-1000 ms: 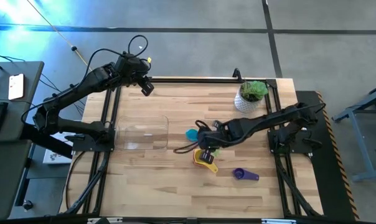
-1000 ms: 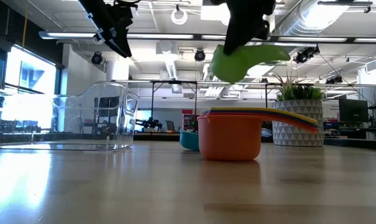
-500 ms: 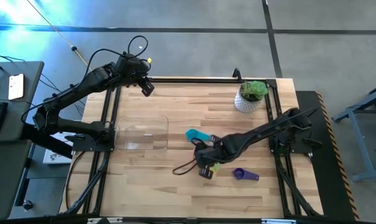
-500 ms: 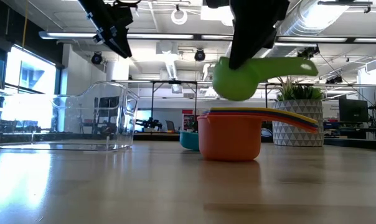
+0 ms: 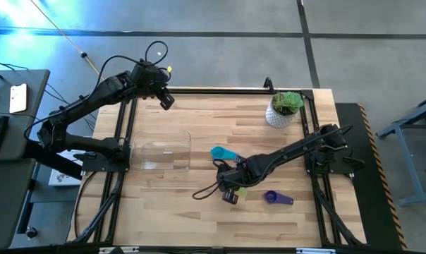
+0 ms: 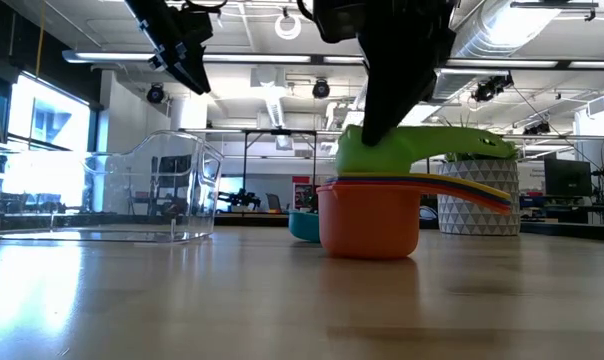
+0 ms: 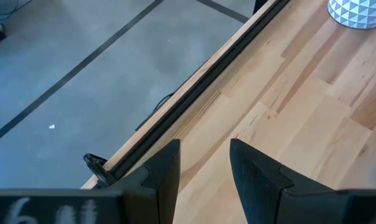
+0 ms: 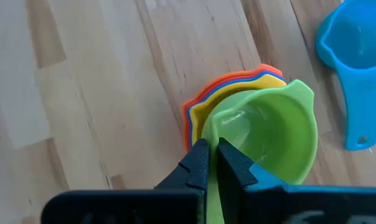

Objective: Nest measuring cups in basket
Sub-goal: Stack the green measuring cup into the yellow stacked measuring cups, then stack the light blue measuring cup into the green stacked measuring cups

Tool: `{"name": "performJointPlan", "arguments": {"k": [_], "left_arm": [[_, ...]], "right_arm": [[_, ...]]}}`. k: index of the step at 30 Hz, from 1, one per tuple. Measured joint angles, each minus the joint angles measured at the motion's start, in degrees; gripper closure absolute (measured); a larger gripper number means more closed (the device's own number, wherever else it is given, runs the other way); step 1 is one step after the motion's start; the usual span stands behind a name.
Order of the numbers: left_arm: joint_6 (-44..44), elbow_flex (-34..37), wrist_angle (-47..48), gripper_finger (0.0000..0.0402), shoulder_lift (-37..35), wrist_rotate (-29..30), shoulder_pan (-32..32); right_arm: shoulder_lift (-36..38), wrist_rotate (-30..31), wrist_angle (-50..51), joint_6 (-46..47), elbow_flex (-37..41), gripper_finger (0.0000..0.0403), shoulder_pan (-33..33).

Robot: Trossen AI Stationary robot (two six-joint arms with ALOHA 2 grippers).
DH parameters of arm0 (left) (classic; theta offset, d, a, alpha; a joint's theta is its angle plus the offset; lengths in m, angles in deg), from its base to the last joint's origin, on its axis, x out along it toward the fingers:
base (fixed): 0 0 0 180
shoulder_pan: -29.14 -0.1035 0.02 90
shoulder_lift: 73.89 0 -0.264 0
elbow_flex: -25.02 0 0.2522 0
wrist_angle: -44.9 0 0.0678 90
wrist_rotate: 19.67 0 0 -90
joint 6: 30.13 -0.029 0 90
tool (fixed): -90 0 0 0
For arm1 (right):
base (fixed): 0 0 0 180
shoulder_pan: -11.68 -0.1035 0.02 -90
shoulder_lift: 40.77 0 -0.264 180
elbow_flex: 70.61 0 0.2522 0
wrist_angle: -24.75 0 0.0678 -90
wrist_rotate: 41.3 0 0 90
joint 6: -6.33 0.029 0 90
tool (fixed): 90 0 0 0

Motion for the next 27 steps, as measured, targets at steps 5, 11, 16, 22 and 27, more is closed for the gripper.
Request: {"name": "performJointPlan", "arguments": {"k": [5,11,16,22,27], "left_arm": [[0.0,0.0,0.1,0.0271,0.0,0.0,0.0],[0.0,0.0,0.1,0.0271,0.0,0.0,0.0],[0.0,0.0,0.1,0.0271,0.0,0.0,0.0],[0.0,0.0,0.1,0.0271,0.0,0.0,0.0],[0.0,0.0,0.2,0.0271,0.0,-0.8,0.0]], "right_arm": [[0.0,0.1,-0.1,-0.3,0.0,0.0386,0.0],[0.0,0.0,-0.3,0.0,0.0,0.0353,0.0],[0.0,-0.3,-0.3,0.0,0.0,0.0338,0.0],[0.0,-0.4,-0.3,2.1,0.0,0.0337,0.1],[0.0,-0.1,-0.3,5.9,0.0,0.0337,1.1]]}}
